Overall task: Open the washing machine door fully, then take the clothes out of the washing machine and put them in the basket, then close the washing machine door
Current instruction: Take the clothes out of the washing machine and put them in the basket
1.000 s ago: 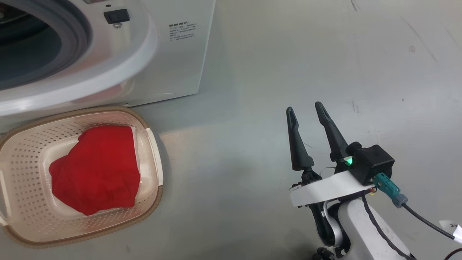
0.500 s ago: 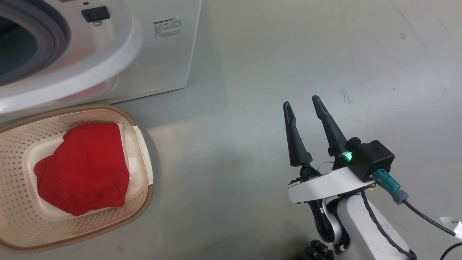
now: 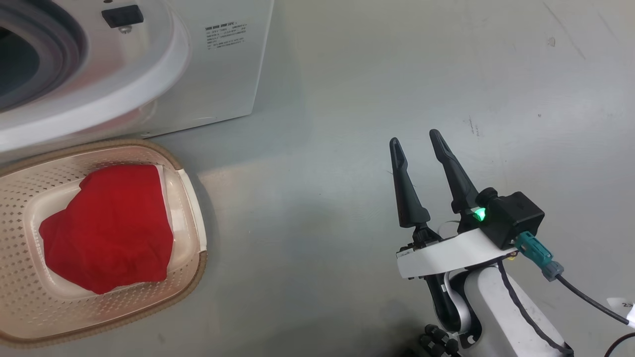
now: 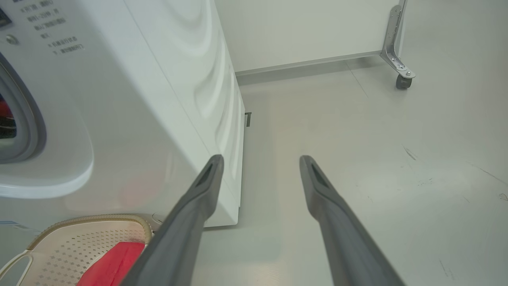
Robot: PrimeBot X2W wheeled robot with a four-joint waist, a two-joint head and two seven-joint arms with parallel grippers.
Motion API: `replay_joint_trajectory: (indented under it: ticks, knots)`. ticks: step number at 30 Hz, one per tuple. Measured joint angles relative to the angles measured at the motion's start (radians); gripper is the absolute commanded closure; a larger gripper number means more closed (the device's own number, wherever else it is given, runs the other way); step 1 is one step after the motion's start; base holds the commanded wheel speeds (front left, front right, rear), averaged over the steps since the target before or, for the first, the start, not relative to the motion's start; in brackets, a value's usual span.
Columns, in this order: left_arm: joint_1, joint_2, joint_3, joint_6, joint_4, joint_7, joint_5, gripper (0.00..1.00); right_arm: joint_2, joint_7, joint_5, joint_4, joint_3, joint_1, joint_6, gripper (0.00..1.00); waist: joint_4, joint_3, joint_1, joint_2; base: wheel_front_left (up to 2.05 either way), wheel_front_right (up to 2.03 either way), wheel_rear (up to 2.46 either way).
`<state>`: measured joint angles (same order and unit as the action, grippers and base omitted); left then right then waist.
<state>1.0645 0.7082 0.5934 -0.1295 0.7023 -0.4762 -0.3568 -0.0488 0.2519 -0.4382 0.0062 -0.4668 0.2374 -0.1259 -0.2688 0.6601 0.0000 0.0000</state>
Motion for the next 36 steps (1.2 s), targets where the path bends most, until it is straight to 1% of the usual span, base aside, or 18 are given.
replay_joint_trajectory:
  ticks: [1, 3, 8, 18, 24, 31, 36]
  knots:
    - [0.001, 0.000, 0.001, -0.001, 0.001, -0.006, -0.004, 1.00, 0.000, 0.000, 0.000, 0.000, 0.002, 0.000, 0.000, 0.00, 0.000, 0.002, 0.0000, 0.0000, 0.00, 0.00, 0.00]
    - [0.005, 0.001, 0.004, -0.009, 0.001, -0.007, -0.004, 1.00, 0.000, 0.000, 0.000, 0.000, 0.006, 0.000, 0.000, 0.00, 0.000, 0.004, 0.0000, 0.0000, 0.00, 0.00, 0.00]
    - [0.013, 0.001, 0.010, -0.014, 0.003, -0.005, -0.006, 1.00, 0.000, 0.000, 0.000, 0.000, 0.012, 0.001, 0.000, 0.00, 0.001, 0.006, 0.0000, 0.0000, 0.00, 0.00, 0.00]
    - [0.014, -0.041, 0.034, -0.016, 0.062, 0.061, -0.006, 1.00, 0.000, 0.000, 0.001, 0.023, 0.028, 0.006, 0.000, 0.00, 0.015, -0.031, 0.0000, 0.0000, 0.00, 0.00, 0.00]
    - [0.017, -0.049, 0.036, -0.013, 0.071, 0.097, -0.006, 1.00, 0.000, 0.000, 0.006, 0.034, 0.030, 0.006, 0.000, 0.00, 0.024, -0.056, 0.0000, 0.0000, 0.00, 0.00, 0.00]
    - [0.017, -0.081, 0.026, -0.013, 0.100, 0.162, -0.023, 1.00, 0.000, 0.000, 0.010, 0.046, 0.037, 0.006, 0.000, 0.00, 0.038, -0.090, 0.0000, 0.0000, 0.00, 0.00, 0.00]
    - [0.016, -0.122, 0.017, -0.012, 0.103, 0.227, -0.042, 1.00, 0.000, 0.000, 0.010, 0.051, 0.051, 0.005, 0.000, 0.00, 0.051, -0.115, 0.0000, 0.0000, 0.00, 0.00, 0.00]
